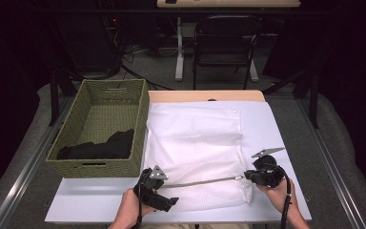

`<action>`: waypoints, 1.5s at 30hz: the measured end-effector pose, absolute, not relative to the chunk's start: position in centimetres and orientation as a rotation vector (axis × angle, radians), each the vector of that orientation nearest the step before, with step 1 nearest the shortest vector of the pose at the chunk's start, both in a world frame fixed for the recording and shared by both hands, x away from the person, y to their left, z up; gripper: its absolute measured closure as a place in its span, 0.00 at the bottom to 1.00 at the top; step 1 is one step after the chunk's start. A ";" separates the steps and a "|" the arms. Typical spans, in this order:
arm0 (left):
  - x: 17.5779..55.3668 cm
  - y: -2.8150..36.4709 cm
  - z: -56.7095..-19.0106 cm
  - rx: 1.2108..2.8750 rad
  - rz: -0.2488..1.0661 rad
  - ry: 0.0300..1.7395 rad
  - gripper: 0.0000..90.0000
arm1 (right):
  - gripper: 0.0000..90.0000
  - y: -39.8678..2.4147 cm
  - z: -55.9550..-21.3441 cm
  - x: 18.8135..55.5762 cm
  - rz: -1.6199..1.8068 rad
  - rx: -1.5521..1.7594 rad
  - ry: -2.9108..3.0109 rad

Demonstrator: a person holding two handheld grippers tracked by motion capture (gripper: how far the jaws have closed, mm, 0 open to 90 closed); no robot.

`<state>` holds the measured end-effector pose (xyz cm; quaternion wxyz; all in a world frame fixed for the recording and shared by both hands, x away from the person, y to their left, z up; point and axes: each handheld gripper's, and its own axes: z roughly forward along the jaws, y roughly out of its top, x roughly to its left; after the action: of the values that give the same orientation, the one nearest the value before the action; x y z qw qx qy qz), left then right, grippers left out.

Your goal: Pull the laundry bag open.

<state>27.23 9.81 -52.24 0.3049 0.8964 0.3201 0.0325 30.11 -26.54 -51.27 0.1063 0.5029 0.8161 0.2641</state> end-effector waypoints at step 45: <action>31.5 -1.7 -51.9 2.453 -0.139 0.498 0.18 | 0.94 -25.9 -50.4 29.6 0.784 1.386 2.397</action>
<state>31.45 -1.74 -51.90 0.3122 0.9296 0.1888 -0.0526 29.56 -25.86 -50.40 0.1317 0.4773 0.8258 0.2700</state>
